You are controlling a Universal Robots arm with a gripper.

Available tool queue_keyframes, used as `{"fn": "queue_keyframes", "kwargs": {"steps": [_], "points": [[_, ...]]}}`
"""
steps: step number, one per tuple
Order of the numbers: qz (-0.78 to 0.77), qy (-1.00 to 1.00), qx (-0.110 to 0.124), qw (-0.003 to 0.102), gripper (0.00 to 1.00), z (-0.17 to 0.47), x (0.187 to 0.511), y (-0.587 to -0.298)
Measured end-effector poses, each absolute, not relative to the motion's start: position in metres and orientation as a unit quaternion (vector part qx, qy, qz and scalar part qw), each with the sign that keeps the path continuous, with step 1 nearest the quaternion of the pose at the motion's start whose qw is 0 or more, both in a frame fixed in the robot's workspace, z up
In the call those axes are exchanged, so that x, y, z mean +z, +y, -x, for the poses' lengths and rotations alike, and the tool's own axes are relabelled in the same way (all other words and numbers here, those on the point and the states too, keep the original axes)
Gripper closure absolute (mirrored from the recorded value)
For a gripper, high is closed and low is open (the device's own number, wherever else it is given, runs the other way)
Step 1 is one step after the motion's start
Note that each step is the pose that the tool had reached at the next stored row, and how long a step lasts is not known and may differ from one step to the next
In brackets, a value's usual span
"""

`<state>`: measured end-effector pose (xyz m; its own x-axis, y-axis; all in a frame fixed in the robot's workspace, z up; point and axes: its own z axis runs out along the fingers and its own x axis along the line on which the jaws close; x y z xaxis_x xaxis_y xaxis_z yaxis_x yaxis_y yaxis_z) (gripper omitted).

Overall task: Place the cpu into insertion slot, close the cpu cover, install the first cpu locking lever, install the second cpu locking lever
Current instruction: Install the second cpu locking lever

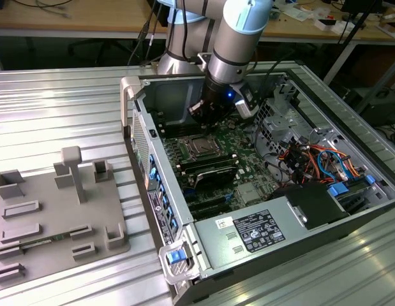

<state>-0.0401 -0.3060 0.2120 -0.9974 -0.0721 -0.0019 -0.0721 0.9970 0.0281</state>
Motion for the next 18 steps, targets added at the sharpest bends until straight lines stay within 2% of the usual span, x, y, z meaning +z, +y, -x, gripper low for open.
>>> {"fn": "queue_keyframes", "kwargs": {"steps": [11,18], "points": [[0.036,0.999,0.014,-0.001,0.89,0.027,0.213,-0.315],[0.036,0.999,0.004,-0.001,0.89,0.027,0.230,-0.320]]}}
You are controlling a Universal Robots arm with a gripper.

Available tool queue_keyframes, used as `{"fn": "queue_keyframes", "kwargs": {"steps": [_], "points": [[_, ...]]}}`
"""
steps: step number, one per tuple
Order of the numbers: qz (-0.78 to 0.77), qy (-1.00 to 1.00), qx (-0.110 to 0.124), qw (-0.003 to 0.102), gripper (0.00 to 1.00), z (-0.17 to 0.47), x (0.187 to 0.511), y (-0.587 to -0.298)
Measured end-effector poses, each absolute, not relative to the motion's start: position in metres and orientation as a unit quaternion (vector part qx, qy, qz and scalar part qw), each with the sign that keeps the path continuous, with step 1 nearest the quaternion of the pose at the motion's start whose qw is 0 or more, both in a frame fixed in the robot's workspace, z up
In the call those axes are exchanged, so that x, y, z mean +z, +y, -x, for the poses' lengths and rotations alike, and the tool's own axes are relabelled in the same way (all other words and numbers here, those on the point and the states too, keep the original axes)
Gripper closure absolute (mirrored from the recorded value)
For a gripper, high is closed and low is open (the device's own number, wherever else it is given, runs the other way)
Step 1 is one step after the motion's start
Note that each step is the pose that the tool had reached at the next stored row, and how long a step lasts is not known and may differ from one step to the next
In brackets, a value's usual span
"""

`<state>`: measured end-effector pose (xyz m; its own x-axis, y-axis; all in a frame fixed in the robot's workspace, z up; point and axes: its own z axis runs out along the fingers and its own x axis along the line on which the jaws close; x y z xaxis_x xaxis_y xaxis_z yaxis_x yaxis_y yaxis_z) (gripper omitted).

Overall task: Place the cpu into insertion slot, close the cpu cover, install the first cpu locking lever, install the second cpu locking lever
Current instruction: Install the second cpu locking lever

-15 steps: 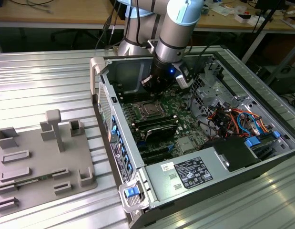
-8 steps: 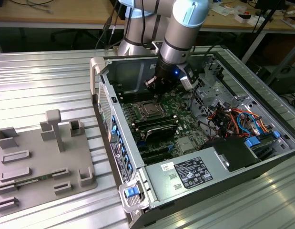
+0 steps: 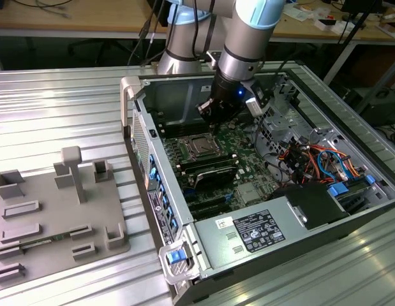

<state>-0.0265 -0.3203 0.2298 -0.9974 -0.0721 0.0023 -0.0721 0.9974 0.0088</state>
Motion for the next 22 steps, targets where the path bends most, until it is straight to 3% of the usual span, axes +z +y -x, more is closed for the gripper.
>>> {"fn": "queue_keyframes", "kwargs": {"steps": [22], "points": [[-0.036,-0.999,-0.002,0.004,0.89,0.027,0.234,-0.348]]}}
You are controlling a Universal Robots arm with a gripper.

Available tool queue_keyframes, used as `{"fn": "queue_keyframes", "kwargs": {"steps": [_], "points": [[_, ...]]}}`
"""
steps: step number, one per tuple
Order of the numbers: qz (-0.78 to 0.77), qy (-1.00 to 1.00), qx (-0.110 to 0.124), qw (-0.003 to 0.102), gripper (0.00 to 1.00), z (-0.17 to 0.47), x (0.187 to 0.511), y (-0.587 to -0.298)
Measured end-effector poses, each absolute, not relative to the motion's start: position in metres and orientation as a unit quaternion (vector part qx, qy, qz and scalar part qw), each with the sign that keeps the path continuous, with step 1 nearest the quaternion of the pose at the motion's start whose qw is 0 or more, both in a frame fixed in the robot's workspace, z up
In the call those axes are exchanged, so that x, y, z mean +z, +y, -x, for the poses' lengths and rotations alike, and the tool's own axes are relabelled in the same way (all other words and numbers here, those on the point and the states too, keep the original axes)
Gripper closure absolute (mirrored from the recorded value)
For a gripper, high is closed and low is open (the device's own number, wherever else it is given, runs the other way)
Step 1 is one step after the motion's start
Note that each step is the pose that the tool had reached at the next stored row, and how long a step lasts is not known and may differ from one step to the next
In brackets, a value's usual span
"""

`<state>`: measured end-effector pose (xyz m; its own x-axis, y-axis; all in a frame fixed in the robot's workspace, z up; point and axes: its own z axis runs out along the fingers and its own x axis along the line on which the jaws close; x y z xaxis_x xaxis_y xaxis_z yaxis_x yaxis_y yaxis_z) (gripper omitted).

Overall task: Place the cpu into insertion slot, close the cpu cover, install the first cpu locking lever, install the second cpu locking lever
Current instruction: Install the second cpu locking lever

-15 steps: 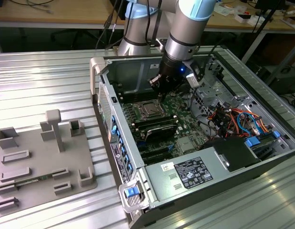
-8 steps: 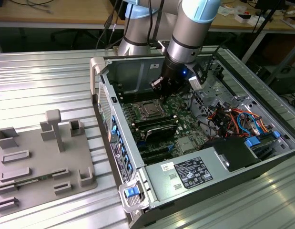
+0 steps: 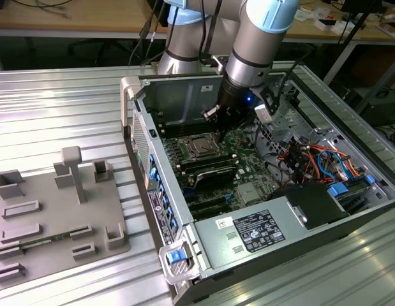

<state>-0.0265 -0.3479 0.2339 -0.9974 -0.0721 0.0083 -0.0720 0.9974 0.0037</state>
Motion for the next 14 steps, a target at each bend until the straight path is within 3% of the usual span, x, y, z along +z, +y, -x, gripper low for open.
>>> {"fn": "queue_keyframes", "kwargs": {"steps": [14], "points": [[-0.036,-0.999,-0.001,0.004,0.89,0.027,0.238,-0.367]]}}
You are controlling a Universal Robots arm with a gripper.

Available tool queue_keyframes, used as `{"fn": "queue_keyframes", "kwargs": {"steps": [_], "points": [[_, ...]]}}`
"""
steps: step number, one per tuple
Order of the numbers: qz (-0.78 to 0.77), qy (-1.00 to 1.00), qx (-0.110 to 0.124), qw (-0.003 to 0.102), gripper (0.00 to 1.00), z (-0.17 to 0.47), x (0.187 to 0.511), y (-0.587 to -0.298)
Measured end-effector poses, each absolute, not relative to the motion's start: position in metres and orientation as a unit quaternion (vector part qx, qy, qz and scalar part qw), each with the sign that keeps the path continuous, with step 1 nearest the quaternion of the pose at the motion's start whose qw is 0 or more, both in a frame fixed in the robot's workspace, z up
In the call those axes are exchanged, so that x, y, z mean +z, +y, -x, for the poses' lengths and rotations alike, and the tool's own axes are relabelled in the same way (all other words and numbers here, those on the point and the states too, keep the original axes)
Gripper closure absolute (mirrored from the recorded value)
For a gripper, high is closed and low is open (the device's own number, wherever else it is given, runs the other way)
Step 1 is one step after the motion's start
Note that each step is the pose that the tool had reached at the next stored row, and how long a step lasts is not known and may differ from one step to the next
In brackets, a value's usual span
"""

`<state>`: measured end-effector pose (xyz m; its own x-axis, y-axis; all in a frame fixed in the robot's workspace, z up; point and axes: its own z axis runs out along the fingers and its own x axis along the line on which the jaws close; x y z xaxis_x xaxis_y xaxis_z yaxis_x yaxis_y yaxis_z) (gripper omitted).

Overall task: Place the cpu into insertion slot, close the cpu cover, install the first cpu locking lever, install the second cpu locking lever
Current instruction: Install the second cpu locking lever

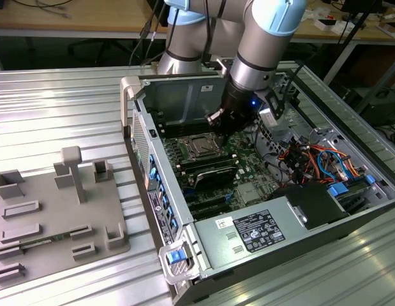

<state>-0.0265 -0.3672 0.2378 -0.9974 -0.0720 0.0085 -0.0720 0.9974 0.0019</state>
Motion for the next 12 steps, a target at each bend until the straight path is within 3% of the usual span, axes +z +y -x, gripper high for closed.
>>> {"fn": "queue_keyframes", "kwargs": {"steps": [12], "points": [[-0.036,-0.999,-0.001,0.004,0.89,0.044,0.236,-0.377]]}}
